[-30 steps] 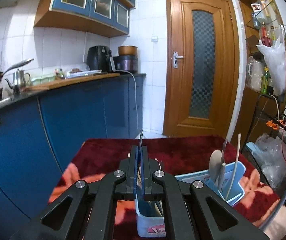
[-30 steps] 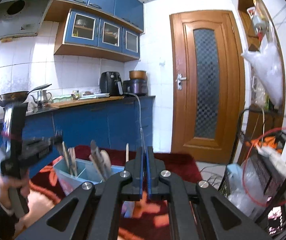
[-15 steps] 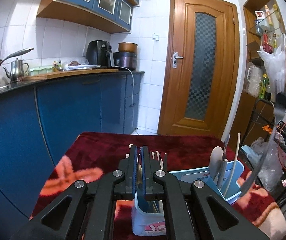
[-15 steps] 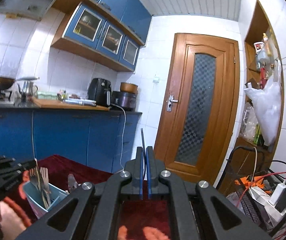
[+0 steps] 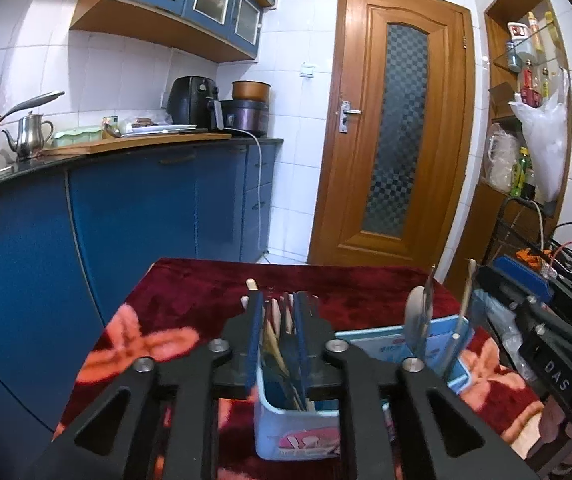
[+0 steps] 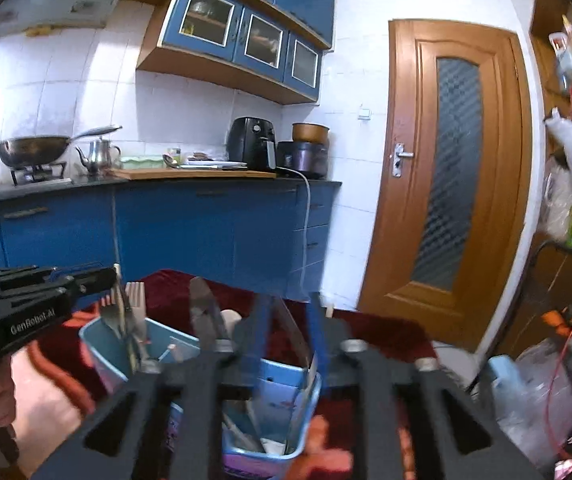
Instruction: Organize utensils
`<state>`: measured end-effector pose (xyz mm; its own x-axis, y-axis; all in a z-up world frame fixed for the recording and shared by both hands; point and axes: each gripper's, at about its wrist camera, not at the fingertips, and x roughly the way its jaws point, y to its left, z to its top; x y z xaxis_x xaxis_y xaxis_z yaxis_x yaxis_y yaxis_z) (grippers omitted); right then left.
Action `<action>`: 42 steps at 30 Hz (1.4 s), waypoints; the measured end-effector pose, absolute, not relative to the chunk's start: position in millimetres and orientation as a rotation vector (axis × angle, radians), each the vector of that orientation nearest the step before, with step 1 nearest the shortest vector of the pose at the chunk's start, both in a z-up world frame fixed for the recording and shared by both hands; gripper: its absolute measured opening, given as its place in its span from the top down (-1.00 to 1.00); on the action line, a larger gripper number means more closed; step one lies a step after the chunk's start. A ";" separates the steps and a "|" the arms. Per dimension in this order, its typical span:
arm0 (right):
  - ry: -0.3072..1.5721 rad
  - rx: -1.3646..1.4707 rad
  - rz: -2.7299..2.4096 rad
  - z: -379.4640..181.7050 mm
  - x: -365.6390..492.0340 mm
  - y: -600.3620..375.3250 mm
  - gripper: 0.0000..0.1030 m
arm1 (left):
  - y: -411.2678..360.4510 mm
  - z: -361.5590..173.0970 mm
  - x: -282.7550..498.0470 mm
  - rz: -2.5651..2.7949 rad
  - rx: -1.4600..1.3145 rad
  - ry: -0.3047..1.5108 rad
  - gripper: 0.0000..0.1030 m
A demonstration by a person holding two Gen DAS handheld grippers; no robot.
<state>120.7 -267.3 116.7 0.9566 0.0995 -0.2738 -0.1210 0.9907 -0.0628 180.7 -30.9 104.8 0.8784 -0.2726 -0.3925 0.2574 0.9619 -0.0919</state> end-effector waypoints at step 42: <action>0.235 0.090 0.137 74.6 -60.1 -248.9 -0.28 | 6.6 77.6 0.4 -0.146 -0.011 0.336 -0.34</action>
